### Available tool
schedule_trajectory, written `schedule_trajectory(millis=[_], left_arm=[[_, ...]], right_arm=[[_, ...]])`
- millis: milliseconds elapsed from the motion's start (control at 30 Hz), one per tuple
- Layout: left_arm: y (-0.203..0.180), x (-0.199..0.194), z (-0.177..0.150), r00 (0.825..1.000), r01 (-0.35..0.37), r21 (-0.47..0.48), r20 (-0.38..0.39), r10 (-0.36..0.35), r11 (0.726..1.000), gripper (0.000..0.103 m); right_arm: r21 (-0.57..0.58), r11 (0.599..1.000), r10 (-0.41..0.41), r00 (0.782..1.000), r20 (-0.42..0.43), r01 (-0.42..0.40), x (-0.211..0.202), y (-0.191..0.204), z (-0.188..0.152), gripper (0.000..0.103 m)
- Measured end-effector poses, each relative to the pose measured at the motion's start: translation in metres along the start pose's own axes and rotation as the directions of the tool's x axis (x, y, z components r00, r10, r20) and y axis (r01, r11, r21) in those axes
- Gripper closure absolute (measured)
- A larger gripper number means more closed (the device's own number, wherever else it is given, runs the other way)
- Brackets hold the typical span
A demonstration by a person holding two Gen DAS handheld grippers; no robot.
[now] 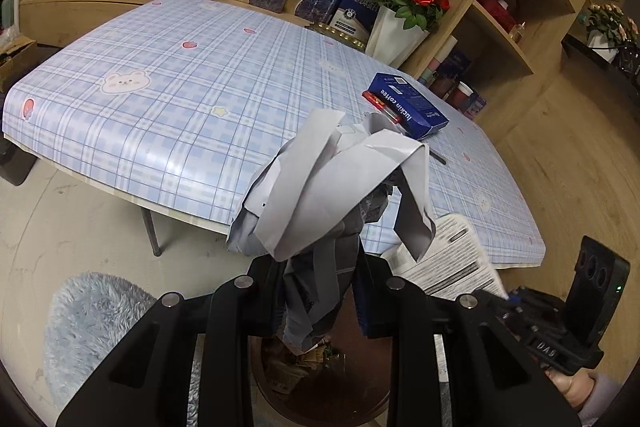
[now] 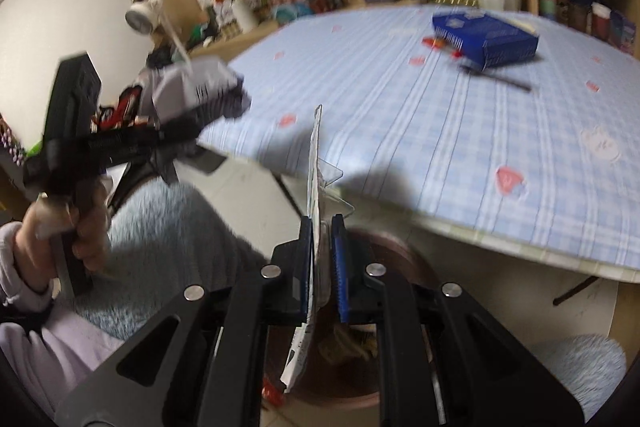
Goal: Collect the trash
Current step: 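Drop the instruction sheet into the bin with the right gripper while the left gripper carries the paper over it, then open the left gripper over the bin to drop the crumpled paper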
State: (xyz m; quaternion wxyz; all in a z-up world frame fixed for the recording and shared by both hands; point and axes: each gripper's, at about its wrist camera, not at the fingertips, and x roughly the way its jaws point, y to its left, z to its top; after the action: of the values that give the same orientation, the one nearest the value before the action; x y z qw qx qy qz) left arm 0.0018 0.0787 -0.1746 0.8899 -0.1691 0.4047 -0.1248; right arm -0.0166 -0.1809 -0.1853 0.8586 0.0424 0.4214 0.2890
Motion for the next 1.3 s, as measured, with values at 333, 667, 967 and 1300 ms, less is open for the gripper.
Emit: schedule_trajectory(millis=[333, 667, 967, 1300], left_arm=[[-0.005, 0.008, -0.013, 0.999, 0.011, 0.024, -0.034, -0.010, 1.000, 0.075], [-0.014, 0.025, -0.021, 0.994, 0.051, 0.058, -0.099, -0.045, 0.997, 0.075], [-0.024, 0.047, -0.028, 0.982, 0.064, 0.101, -0.181, -0.044, 0.993, 0.074], [-0.049, 0.079, -0.044, 0.950, 0.072, 0.214, -0.311, -0.002, 0.974, 0.072]], right_arm=[[0.028, 1.000, -0.004, 0.990, -0.139, 0.008, 0.030, -0.005, -0.008, 0.088], [0.086, 0.996, -0.025, 1.000, 0.001, 0.025, 0.008, -0.020, 0.003, 0.033], [0.154, 0.938, -0.342, 0.895, 0.286, 0.309, -0.036, -0.045, 0.011, 0.006], [0.130, 0.925, -0.379, 0.898, 0.224, 0.358, -0.013, -0.050, 0.003, 0.006]])
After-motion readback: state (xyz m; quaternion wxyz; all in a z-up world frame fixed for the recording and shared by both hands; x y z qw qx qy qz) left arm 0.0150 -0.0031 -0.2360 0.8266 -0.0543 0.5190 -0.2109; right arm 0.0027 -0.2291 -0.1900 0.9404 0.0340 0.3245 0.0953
